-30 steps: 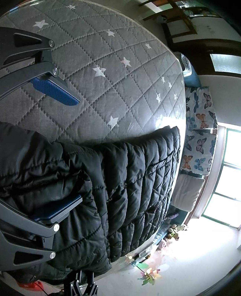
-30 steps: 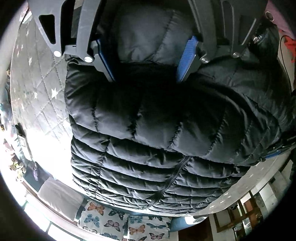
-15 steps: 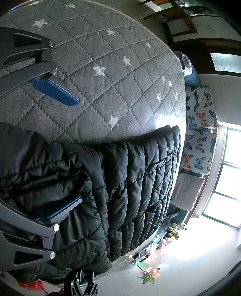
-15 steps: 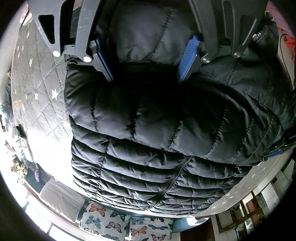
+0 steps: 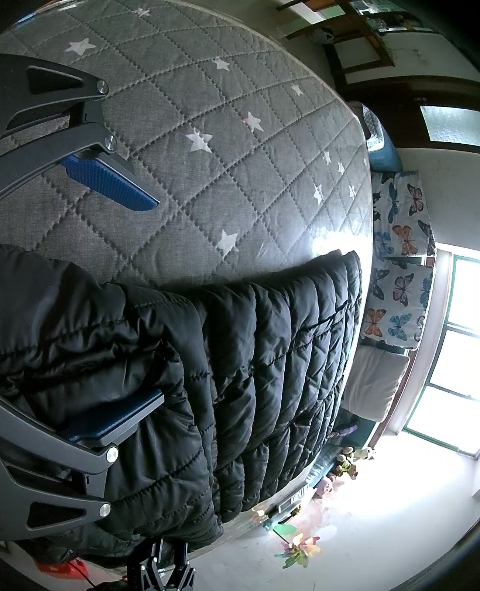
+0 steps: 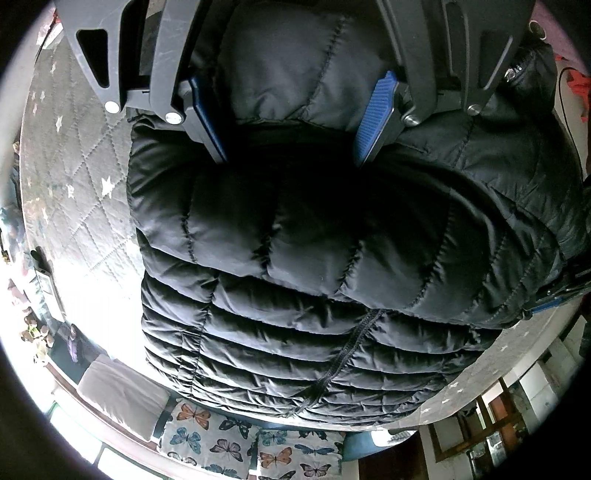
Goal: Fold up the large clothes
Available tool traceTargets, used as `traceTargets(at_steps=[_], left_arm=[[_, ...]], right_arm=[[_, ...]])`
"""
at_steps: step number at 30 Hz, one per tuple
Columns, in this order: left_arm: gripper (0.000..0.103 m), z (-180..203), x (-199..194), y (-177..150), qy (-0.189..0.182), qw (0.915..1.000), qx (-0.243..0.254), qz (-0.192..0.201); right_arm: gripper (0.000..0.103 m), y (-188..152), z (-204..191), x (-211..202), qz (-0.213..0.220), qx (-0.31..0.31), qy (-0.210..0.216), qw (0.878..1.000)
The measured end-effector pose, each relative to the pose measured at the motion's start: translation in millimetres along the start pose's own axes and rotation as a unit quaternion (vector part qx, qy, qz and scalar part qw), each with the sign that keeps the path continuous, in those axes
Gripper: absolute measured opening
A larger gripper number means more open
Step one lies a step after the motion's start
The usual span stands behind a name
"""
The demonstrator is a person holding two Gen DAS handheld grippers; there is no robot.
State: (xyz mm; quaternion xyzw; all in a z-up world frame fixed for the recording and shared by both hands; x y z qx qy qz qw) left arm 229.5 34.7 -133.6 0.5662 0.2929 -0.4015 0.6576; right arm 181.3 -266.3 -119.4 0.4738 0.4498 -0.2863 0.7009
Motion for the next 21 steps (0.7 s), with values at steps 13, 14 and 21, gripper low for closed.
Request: traceTargets(at_steps=[13, 14, 21], left_arm=[[0.103, -0.5, -8.2, 6.1, 0.007, 0.9997, 0.003, -0.022], [0.103, -1.3, -10.8, 6.9, 0.007, 0.9997, 0.003, -0.024], [0.102, -4.3, -46.6, 16.2, -0.001, 0.9995, 0.012, -0.030]], right_arm=[[0.074, 0.7, 0.3, -8.5, 0.014, -0.005, 0.015, 1.000], [0.074, 1.4, 0.5, -11.0, 0.017, -0.006, 0.018, 1.000], [0.074, 12.0, 8.1, -38.8, 0.044, -0.008, 0.051, 0.998]])
Point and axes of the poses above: each gripper's, at about its wrist camera, not at the fingertips, and x roughly the way its jaws point, z to its right, y to its top, the point moved 8 cm from there along x, roughly the way its jaws point, and after that the axes turned 5 degrees about -z, right-handed, at the moved point
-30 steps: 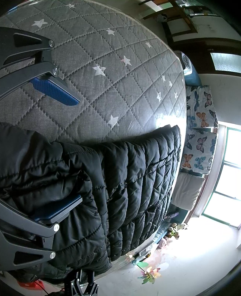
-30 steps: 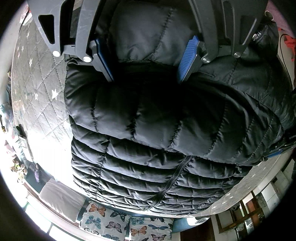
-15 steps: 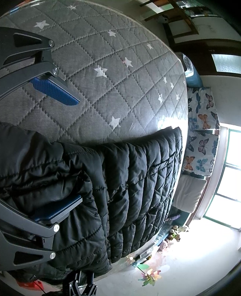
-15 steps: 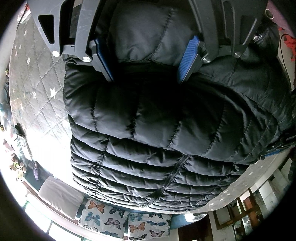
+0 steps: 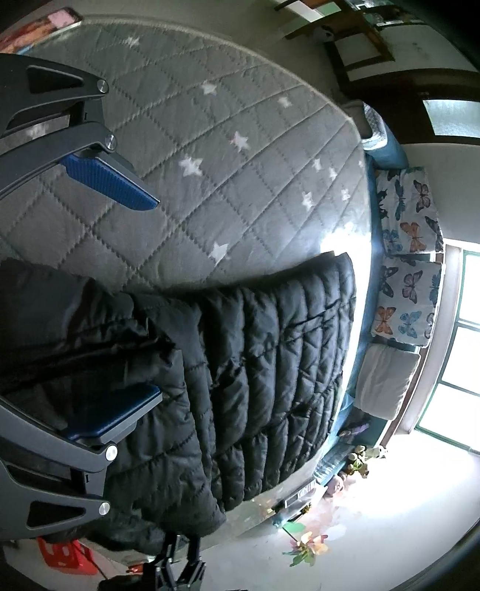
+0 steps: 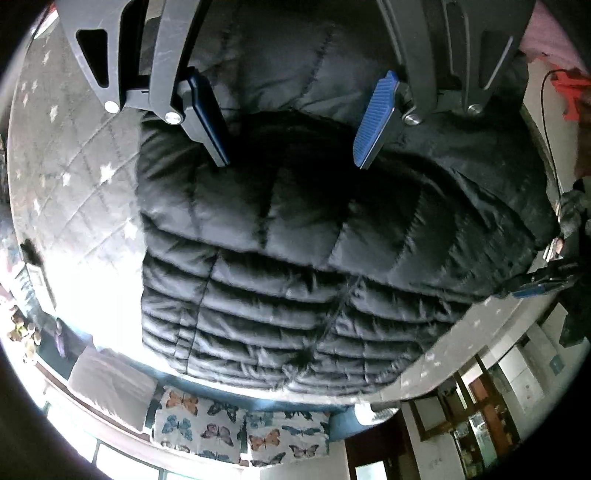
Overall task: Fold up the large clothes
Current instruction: 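Lift the hem end with both grippers and fold it toward the collar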
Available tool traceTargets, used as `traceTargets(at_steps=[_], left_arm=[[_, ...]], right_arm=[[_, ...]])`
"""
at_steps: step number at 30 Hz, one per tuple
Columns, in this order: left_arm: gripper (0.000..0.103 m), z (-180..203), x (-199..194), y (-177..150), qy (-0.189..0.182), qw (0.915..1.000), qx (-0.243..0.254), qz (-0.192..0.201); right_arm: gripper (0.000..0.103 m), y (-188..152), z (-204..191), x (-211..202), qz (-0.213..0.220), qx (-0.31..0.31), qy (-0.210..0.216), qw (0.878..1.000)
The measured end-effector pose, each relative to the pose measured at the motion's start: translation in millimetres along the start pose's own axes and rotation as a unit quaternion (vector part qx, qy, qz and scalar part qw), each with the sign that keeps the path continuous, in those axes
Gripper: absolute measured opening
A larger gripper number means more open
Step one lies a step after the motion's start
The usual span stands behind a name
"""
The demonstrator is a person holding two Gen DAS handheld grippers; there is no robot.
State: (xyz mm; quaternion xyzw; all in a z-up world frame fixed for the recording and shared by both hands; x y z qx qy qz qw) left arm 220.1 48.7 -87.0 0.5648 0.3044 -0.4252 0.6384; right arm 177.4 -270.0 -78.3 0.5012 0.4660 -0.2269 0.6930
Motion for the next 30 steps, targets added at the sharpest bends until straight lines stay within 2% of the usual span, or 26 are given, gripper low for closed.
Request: traceTargets(at_steps=[7, 12, 16, 21, 26, 30], left_arm=[[0.101, -26.8, -45.9, 32.6, 0.002, 0.9996, -0.029, 0.000], [0.102, -52.3, -62.6, 83.4, 0.027, 0.9987, -0.038, -0.019], [0.102, -64.1, -60.8, 130.1, 0.008, 0.9979, -0.048, -0.043], [0.102, -74.8, -33.1, 186.4, 0.007, 0.9975, -0.045, -0.053], [0.102, -75.3, 25.0, 218.1, -0.050, 0.9927, -0.086, -0.068], [0.102, -73.7, 72.4, 226.7, -0.084, 0.9881, -0.105, -0.075]], right_arm=[[0.074, 27.4, 20.9, -28.8, 0.017, -0.006, 0.032, 0.999], [0.074, 61.9, 55.8, -51.0, 0.014, 0.006, 0.053, 0.998], [0.074, 98.1, 95.2, -56.5, 0.003, 0.041, 0.069, 0.997], [0.075, 136.0, 143.2, -30.2, -0.010, 0.082, 0.082, 0.993], [0.075, 153.3, 190.8, 17.6, -0.005, 0.152, 0.122, 0.981], [0.075, 157.7, 218.0, 59.9, -0.007, 0.194, 0.142, 0.971]])
Point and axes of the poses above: each gripper's, at about its wrist camera, not at the fingertips, and x roughly the way its jaws point, z to its right, y to its top, the point moved 8 cm from there along x, roughly the way its jaws point, and after that the axes turned 5 degrees about -z, right-handed, at the moved point
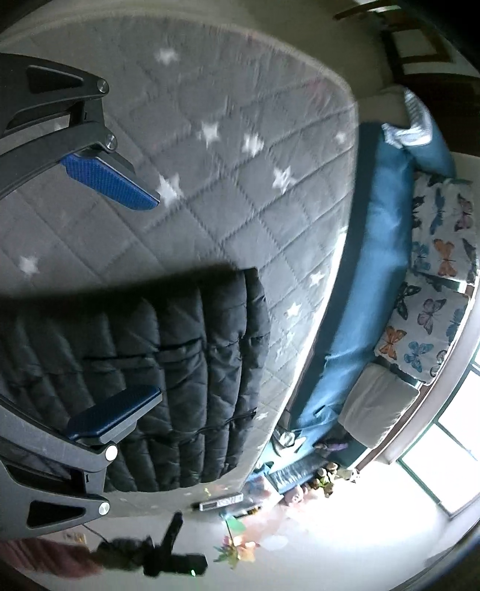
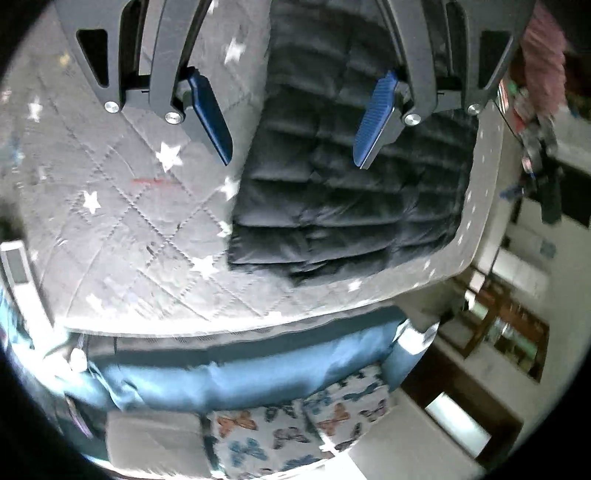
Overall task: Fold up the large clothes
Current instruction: 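Lift the hem end with both grippers and fold it toward the collar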
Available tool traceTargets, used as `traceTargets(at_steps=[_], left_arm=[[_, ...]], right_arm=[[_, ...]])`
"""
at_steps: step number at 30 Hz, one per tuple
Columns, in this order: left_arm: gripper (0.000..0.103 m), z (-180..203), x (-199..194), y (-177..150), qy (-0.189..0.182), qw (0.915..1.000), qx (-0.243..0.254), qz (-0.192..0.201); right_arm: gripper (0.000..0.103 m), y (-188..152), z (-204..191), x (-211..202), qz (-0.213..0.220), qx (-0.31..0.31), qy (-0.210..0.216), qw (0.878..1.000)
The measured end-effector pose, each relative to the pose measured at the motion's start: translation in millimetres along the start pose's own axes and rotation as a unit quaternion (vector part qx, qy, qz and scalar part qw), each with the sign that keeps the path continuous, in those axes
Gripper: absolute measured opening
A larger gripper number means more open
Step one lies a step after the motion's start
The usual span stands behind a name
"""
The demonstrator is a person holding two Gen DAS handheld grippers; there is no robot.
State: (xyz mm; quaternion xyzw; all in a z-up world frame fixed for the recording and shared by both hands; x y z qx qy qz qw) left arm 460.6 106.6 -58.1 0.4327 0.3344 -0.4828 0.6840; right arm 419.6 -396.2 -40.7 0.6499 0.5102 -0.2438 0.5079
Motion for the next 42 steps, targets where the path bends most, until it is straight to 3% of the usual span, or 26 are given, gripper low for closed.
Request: traceTargets(at_steps=[7, 10, 15, 17, 18, 19, 21, 23, 24, 25, 27, 30, 32, 35, 42], left_arm=[[0.102, -17.5, 65.0, 22.5, -0.055, 0.9969, -0.056, -0.007], [0.102, -23.6, 86.0, 30.4, -0.058, 0.9958, -0.069, -0.013], [0.102, -18.1, 99.4, 40.0, -0.059, 0.9966, -0.058, -0.002], [0.101, -9.5, 104.6, 41.5, -0.076, 0.9958, -0.052, -0.002], [0.096, -4.8, 107.0, 40.6, -0.087, 0.9950, -0.050, -0.004], [0.084, 4.7, 112.2, 39.0, -0.107, 0.9932, -0.046, -0.012], [0.081, 17.2, 116.5, 36.3, -0.095, 0.9949, -0.035, -0.008], [0.057, 28.7, 123.0, 35.0, -0.070, 0.9975, -0.002, -0.004], [0.039, 31.0, 127.4, 34.3, -0.058, 0.9983, 0.000, -0.006], [0.028, 33.7, 130.1, 34.4, -0.063, 0.9980, -0.005, -0.007], [0.021, 39.6, 130.8, 40.2, -0.067, 0.9977, -0.011, -0.006], [0.013, 54.2, 105.5, 65.9, -0.056, 0.9981, 0.000, 0.028], [0.012, 68.8, 79.5, 83.2, -0.071, 0.9959, 0.007, 0.055], [0.012, 87.1, 44.3, 98.6, -0.065, 0.9939, 0.036, 0.082], [0.011, 112.8, -28.9, 57.5, -0.066, 0.9860, 0.104, 0.112]], right_arm=[[0.075, 16.0, 23.9, 48.1, 0.002, 0.025, 0.047, 0.999], [0.075, 19.5, 27.1, 62.8, 0.002, 0.035, 0.080, 0.996], [0.072, 25.1, 19.8, 63.3, 0.017, 0.031, 0.129, 0.991], [0.071, 25.3, 15.9, 64.6, 0.021, 0.020, 0.131, 0.991], [0.069, 24.6, 14.6, 64.5, 0.022, 0.016, 0.131, 0.991], [0.063, 24.6, 14.2, 65.5, 0.022, 0.016, 0.128, 0.991], [0.052, 25.3, 14.3, 67.8, 0.024, 0.020, 0.129, 0.991], [0.038, 25.1, 15.6, 69.2, 0.026, 0.021, 0.126, 0.991], [0.034, 24.4, 14.6, 68.1, 0.028, 0.023, 0.126, 0.991], [0.028, 24.8, 12.6, 67.1, 0.031, 0.018, 0.123, 0.992], [0.022, 29.7, 4.7, 58.8, 0.046, 0.002, 0.108, 0.993], [0.019, 47.0, -12.4, 30.3, 0.081, -0.029, 0.096, 0.992], [0.018, 59.8, -25.0, 6.6, 0.105, -0.045, 0.095, 0.989], [0.018, 67.1, -39.2, -24.5, 0.127, -0.068, 0.084, 0.986], [0.018, 24.7, -71.0, -79.7, 0.150, -0.129, 0.080, 0.977]])
Point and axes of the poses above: each gripper's, at about its wrist camera, not at the fingertips, and x roughly the way its jaws point, z to its right, y to its top, the point moved 8 cm from there along x, roughly the way its jaws point, and after that the axes turned 5 degrees about -z, right-handed, at the moved point
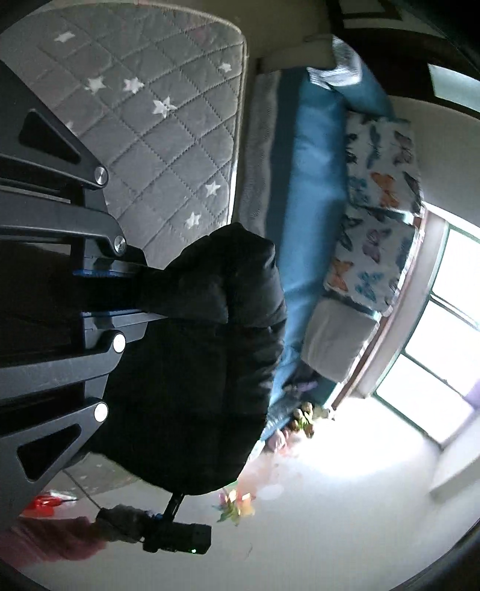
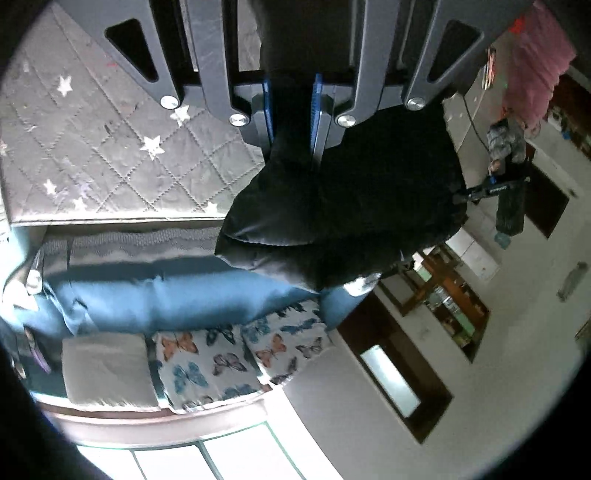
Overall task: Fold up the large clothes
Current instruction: 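Lift the hem end with both grippers and fold it toward the collar, then lay the folded hem end down on the coat and release both grippers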
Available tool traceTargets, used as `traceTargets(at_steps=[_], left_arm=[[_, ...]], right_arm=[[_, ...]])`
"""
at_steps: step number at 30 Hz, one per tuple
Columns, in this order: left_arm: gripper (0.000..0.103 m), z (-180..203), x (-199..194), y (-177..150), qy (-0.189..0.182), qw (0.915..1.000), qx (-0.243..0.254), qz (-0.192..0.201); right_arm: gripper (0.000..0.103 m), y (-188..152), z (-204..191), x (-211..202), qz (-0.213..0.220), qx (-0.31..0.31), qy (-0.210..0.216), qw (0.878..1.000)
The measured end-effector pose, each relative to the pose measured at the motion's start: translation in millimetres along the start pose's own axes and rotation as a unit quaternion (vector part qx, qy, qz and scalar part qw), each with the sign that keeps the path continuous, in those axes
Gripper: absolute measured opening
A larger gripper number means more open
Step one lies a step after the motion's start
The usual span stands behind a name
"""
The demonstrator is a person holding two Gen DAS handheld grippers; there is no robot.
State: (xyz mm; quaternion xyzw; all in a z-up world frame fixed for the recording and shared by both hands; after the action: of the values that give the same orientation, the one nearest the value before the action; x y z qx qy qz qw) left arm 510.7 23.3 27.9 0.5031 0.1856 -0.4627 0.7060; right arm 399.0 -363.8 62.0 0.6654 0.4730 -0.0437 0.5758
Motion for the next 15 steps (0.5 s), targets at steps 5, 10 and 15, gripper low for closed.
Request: traceTargets(at_steps=[5, 10, 15], left_arm=[[0.011, 31.4, -77.8, -45.7, 0.008, 0.9983, 0.055, 0.017], [0.011, 63.6, -138.9, -109.8, 0.020, 0.9958, 0.083, 0.034], [0.011, 89.3, -177.5, -189.0, 0.044, 0.9921, 0.109, 0.045]], right_arm=[[0.018, -26.8, -47.1, -34.0, 0.002, -0.066, -0.015, 0.998], [0.017, -59.3, -79.3, -65.4, 0.013, -0.130, -0.047, 0.990], [0.018, -104.3, -103.4, -85.1, 0.026, -0.168, -0.056, 0.984]])
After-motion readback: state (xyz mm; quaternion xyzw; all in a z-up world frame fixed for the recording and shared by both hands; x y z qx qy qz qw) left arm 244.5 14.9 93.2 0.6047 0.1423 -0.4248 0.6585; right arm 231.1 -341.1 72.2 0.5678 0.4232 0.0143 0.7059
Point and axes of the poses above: each gripper's, at about its wrist camera, not at the fingertips, and x roughly the way its jaws point, z to its right, y to its top, the point moved 8 cm from there along x, roughly the way its jaws point, and after that the axes turned 5 degrees about -z, right-handed, at the moved point
